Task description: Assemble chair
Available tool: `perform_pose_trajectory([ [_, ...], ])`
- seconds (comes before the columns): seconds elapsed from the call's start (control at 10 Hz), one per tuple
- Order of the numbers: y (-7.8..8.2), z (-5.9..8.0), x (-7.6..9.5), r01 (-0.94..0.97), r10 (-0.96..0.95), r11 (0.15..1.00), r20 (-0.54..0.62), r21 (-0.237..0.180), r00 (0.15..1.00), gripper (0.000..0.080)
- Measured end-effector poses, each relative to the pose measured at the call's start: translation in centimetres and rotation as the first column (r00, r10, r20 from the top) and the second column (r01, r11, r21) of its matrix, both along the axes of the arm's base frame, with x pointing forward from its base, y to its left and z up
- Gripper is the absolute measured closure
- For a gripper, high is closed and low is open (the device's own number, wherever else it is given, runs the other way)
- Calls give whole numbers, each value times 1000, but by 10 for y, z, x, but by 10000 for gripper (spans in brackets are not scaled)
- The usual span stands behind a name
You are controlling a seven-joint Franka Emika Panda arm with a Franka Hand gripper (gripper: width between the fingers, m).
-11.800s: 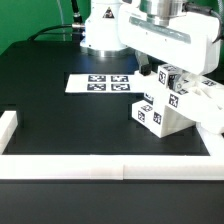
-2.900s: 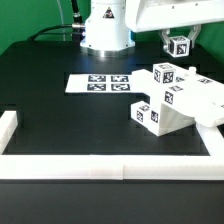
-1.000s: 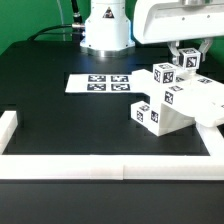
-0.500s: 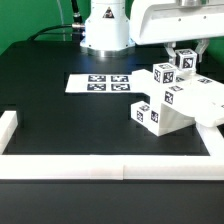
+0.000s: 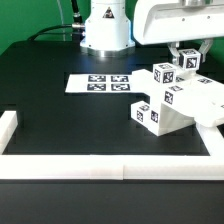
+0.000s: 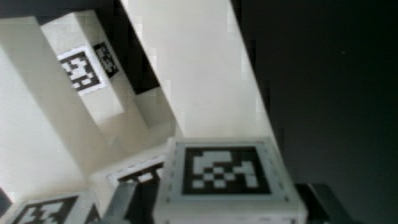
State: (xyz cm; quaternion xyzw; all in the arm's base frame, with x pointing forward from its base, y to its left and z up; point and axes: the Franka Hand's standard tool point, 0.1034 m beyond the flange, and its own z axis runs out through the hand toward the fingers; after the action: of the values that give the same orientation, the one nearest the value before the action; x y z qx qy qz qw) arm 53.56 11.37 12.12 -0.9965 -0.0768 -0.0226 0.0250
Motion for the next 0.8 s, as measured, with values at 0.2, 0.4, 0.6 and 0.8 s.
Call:
perform_pose_trajectory([
  [0.2,2,0,3,2,-2,1000,11,0,1000,528],
  [0.4,5,0,7,1,-1,1000,15,0,1000,528],
  [0.6,2,0,8,-3,3,1000,15,-2,1000,528],
  [0.8,2,0,8,-3,3,1000,16,-2,1000,528],
])
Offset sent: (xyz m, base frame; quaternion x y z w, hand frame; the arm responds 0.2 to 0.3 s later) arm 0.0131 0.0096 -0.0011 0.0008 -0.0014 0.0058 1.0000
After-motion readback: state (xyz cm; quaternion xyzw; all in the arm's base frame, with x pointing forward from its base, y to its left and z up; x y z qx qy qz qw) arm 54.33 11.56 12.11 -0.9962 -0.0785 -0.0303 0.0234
